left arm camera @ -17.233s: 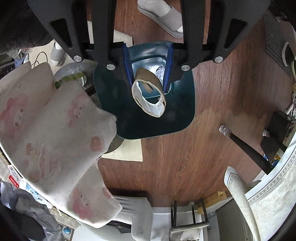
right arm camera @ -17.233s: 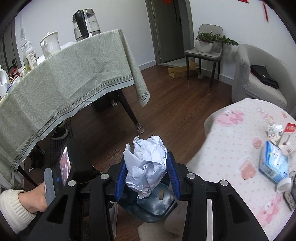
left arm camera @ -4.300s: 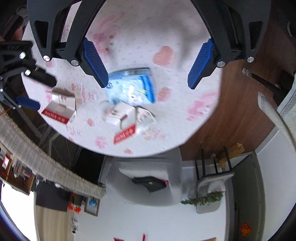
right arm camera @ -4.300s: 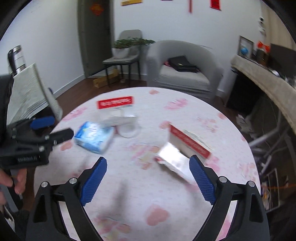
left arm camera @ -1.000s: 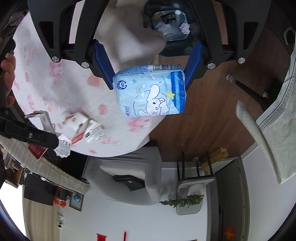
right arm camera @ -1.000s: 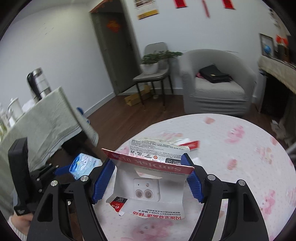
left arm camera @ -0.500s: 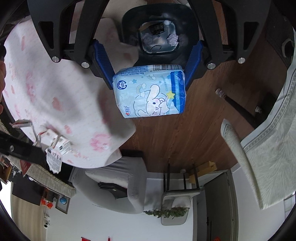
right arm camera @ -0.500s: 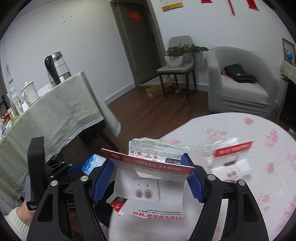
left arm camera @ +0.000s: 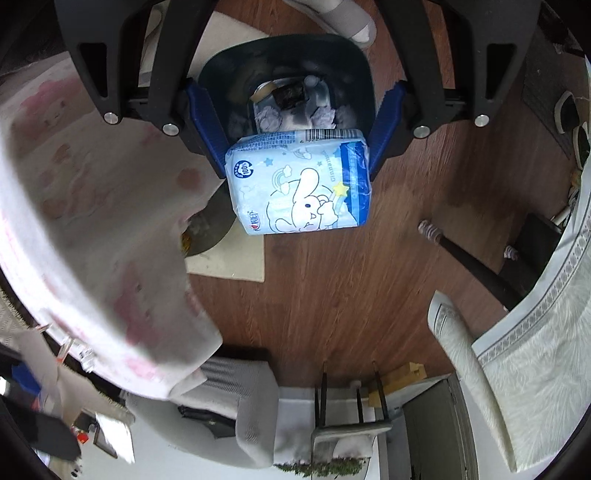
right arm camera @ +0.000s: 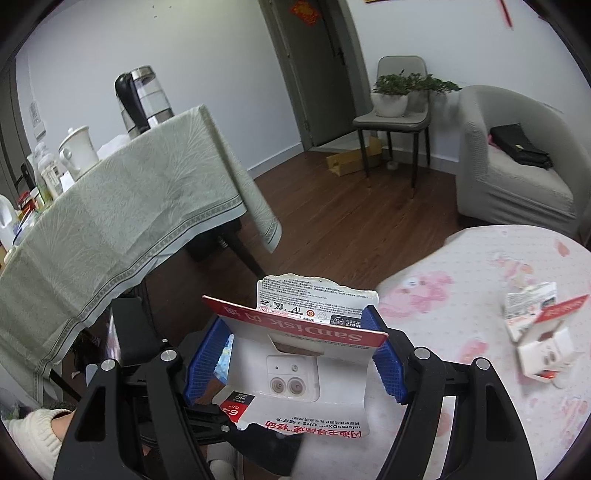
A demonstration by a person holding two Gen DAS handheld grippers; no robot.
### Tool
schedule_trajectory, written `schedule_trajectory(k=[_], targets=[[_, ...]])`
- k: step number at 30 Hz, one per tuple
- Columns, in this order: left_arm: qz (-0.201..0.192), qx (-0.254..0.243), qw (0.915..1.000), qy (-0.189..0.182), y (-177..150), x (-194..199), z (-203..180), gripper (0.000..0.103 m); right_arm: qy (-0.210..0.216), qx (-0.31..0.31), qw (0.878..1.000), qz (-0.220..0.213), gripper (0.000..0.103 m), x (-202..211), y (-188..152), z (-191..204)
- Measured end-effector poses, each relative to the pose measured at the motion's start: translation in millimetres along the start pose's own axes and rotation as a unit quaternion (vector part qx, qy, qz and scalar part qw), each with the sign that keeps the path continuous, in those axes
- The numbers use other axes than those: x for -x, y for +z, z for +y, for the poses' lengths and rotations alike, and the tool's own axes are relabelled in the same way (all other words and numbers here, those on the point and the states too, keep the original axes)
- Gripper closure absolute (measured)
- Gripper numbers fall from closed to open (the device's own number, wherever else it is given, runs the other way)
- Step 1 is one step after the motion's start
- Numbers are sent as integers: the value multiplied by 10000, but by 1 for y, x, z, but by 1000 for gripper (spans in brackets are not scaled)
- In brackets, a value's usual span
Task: Collect trash
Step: 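Open the left gripper to drop the tissue pack while the right gripper drops the SanDisk packaging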
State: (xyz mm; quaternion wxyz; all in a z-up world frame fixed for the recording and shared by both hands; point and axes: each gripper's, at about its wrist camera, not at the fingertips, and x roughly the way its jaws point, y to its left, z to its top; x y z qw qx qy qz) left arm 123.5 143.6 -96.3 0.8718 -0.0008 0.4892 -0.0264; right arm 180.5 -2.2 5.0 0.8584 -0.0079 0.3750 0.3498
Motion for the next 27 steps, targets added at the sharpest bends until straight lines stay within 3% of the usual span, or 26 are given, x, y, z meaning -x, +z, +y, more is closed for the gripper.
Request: schedule_trajectory(k=[9, 16, 27], targets=[[471, -9, 9989, -30, -19, -23, 16, 25, 58, 67, 9996, 266, 29, -30, 0, 18], [401, -7, 9992, -4, -26, -14, 34, 22, 79, 93, 9985, 530, 29, -56, -3, 32], [110, 212, 9997, -8, -22, 14, 57, 27, -22, 163, 9955, 937, 29, -95, -19, 48]])
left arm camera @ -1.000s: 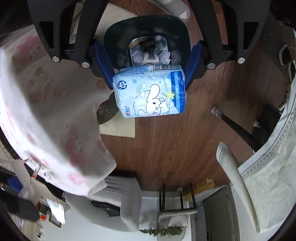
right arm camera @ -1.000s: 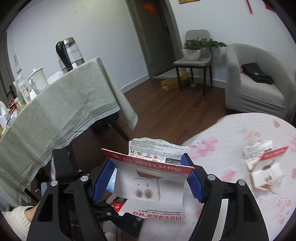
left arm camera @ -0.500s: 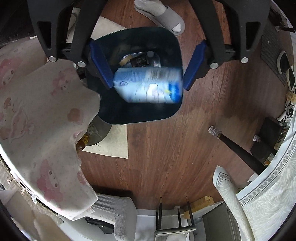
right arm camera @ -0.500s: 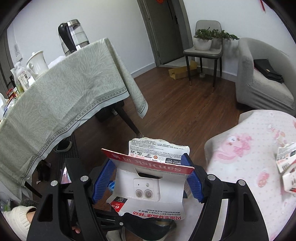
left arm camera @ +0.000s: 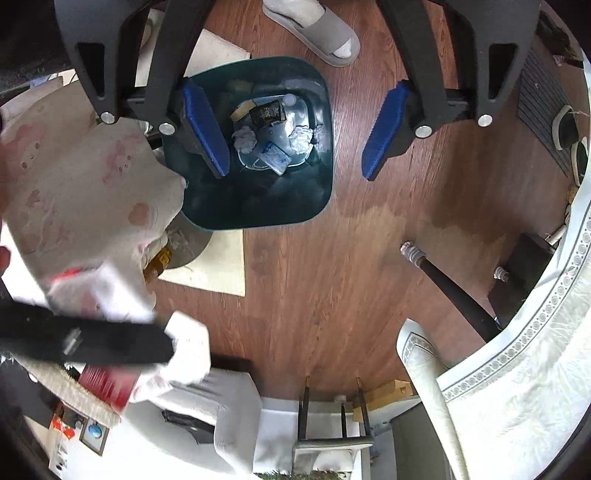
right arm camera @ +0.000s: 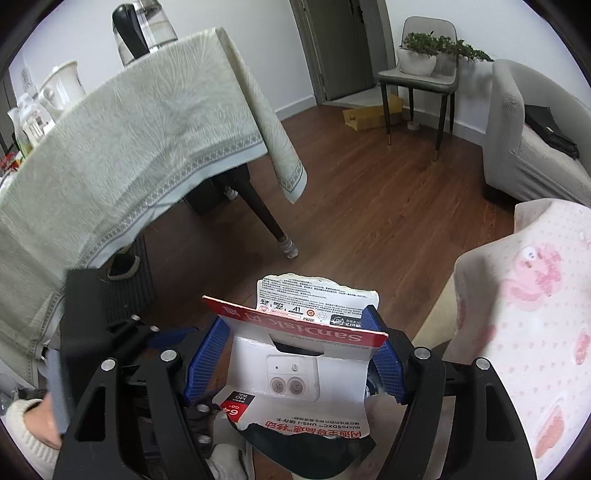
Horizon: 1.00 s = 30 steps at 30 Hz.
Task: Collect trash
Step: 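Open the left gripper to drop the tissue pack while the right gripper drops the SanDisk packaging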
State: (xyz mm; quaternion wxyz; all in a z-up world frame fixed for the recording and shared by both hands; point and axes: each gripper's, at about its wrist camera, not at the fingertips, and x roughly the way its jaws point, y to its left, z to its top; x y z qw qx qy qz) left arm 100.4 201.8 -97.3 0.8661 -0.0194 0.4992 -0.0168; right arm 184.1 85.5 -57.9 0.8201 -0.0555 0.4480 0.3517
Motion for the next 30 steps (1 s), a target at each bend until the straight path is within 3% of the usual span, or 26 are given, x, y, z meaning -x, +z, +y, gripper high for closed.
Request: schedule_trajectory(k=[10, 17, 30], targets=[[-596, 206, 9978, 185, 12, 37, 21, 43, -124, 33, 9990, 420, 29, -35, -15, 4], [-880, 423, 9952, 63, 25, 58, 31, 52, -231, 236, 9963, 795, 29, -58, -35, 12], [-1224, 491, 9912, -101, 41, 89, 22, 57, -364, 542, 9868, 1482, 28, -95, -75, 23]])
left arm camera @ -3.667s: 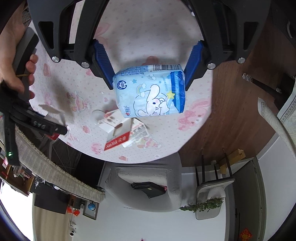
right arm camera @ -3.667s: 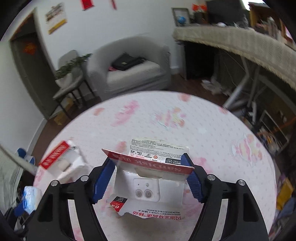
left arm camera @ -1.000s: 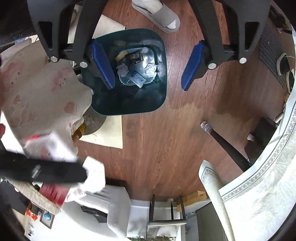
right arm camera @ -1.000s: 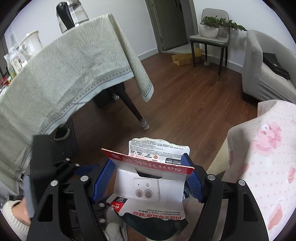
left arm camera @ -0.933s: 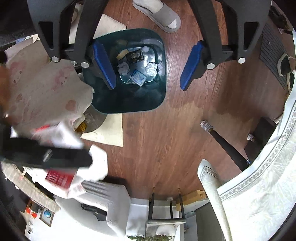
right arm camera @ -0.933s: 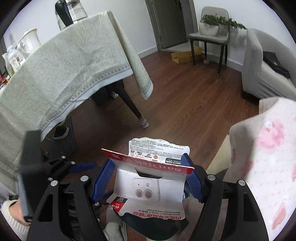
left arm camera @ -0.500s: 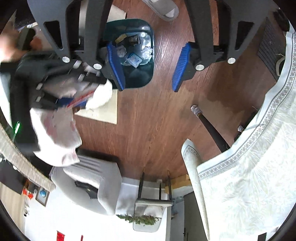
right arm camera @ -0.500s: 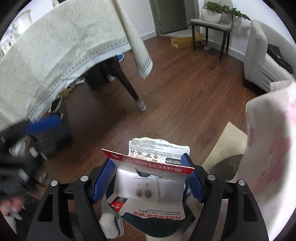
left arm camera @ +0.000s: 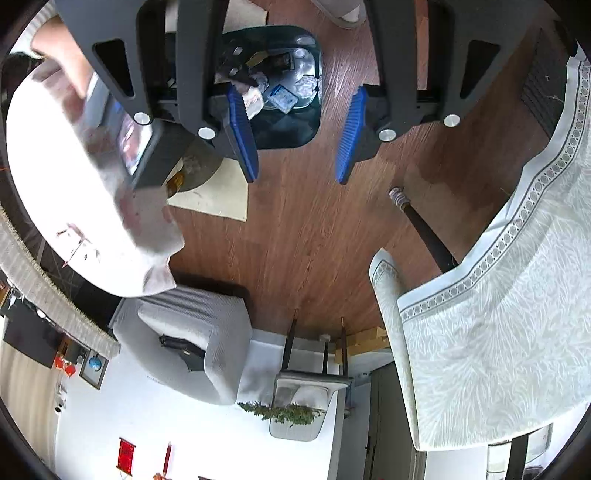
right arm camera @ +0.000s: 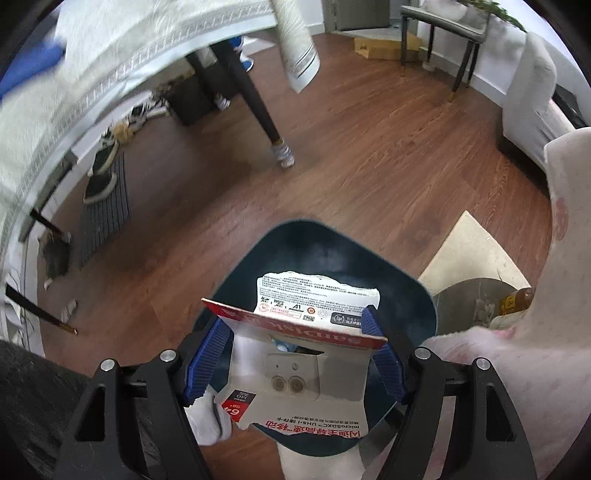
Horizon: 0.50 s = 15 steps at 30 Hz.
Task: Collect trash
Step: 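Open the left gripper to drop the tissue pack while the right gripper drops the SanDisk packaging, then move both tools back over the table toward the last SanDisk packaging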
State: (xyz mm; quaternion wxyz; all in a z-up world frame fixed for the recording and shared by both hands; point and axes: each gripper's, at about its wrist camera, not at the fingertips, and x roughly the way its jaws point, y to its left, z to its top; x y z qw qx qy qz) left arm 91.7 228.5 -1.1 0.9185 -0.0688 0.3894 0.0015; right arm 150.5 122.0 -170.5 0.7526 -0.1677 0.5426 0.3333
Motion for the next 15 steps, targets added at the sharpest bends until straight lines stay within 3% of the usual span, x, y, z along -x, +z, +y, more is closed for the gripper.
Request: schedule_trajectory(k=[6, 15], targets=[[-201, 34, 9998, -27, 11, 13, -3, 57, -184, 322, 9993, 102, 13, -4, -11, 10], [-451, -104, 9989, -47, 22, 26, -21, 57, 114, 141, 9995, -271, 12, 33, -16, 9]])
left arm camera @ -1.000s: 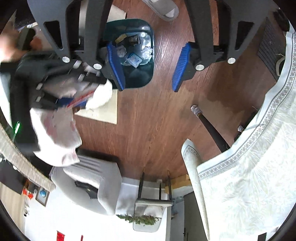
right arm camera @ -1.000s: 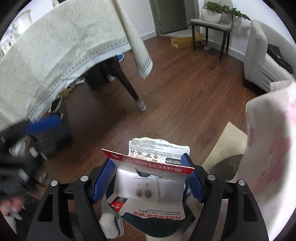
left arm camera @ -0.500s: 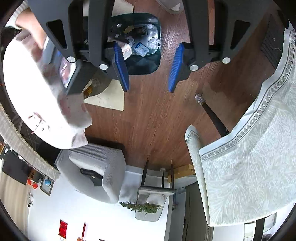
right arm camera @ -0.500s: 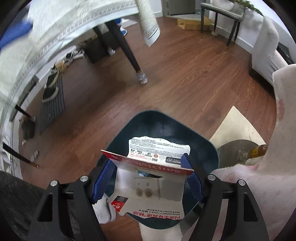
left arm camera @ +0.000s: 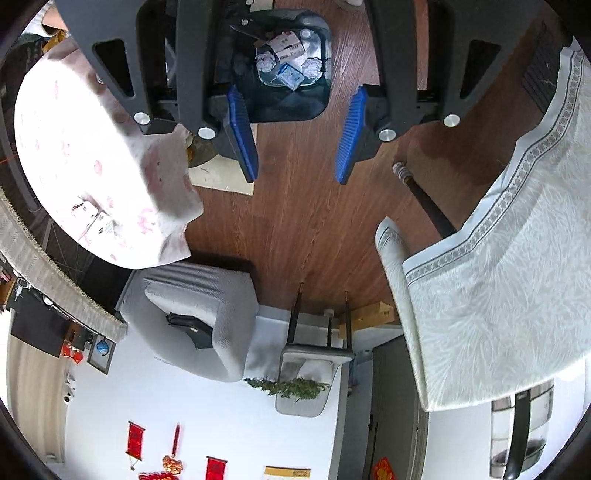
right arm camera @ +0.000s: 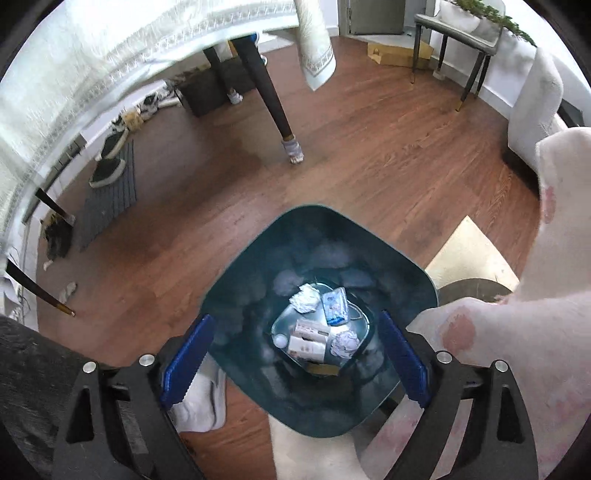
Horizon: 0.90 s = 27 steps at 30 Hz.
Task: Collect trash
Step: 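Move both tools back over the table toward the last SanDisk packaging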
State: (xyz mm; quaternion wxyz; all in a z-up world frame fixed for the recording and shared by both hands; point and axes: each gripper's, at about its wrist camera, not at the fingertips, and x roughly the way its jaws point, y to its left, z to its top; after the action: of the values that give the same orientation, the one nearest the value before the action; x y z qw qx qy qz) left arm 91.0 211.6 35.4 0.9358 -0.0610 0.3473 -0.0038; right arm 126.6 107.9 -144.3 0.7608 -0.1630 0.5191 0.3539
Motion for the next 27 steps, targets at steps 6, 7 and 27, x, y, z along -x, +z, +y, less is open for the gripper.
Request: schedule_trajectory(k=[6, 7, 27], targets=[[-190, -188, 9996, -13, 7, 7, -21, 57, 221, 49, 9965, -810, 12, 63, 1, 5], [-214, -197, 9996, -17, 8, 7, -23, 57, 234, 53, 9957, -897, 12, 71, 1, 5], [-317, -472, 9971, -496, 19, -13, -96, 49, -708, -455, 9752, -2048, 12, 190, -27, -89]])
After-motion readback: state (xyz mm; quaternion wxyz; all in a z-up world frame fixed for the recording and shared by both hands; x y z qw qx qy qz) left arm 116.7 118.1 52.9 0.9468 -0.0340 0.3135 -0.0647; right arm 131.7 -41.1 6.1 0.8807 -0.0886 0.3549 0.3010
